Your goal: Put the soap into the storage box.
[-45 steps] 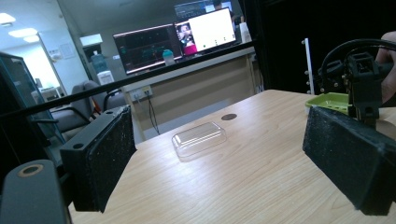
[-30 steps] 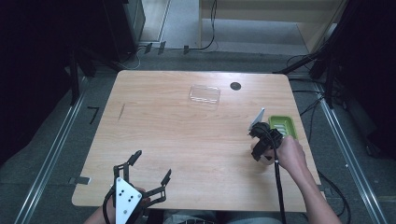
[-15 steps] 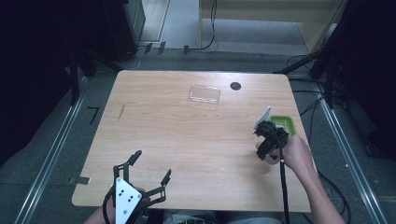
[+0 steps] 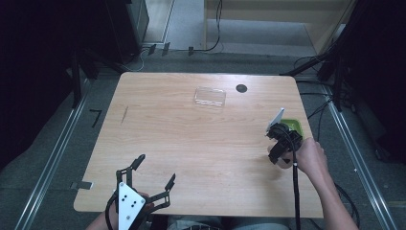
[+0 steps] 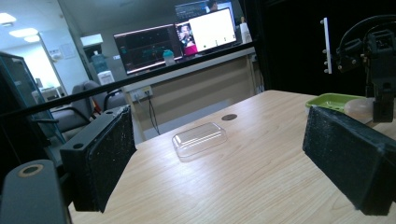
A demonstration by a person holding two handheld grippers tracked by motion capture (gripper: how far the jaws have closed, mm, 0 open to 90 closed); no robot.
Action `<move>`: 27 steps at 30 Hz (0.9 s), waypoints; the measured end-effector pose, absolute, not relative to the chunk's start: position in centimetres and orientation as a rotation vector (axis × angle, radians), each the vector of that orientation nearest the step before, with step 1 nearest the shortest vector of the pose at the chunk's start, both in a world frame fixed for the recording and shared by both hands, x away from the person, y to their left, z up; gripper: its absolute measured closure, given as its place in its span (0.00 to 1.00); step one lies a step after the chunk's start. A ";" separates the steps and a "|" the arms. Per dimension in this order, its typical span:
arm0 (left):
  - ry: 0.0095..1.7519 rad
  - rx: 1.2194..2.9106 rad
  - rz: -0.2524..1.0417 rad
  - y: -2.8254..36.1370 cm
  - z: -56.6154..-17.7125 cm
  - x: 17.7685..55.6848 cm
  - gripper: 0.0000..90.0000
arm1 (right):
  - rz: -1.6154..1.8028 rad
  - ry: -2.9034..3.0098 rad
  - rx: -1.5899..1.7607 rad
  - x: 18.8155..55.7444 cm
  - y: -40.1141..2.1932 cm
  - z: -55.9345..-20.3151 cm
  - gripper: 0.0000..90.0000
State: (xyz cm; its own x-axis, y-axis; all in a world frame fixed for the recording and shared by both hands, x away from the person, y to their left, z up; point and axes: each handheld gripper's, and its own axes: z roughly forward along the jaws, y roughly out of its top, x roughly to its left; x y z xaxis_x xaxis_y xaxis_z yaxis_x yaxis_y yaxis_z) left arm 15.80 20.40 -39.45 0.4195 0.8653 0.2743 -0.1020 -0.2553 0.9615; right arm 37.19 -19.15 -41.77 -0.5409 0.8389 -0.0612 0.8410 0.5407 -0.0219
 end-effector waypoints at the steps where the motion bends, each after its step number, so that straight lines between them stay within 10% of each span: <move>1: 0.699 1.550 1.077 20.4 -39.4 15.8 0.11 | -0.077 2.720 1.484 37.2 -19.2 -41.8 0.37; 27: 0.697 1.553 1.078 20.3 -39.5 15.8 0.11 | -0.052 2.654 1.551 37.6 -22.2 -40.5 0.37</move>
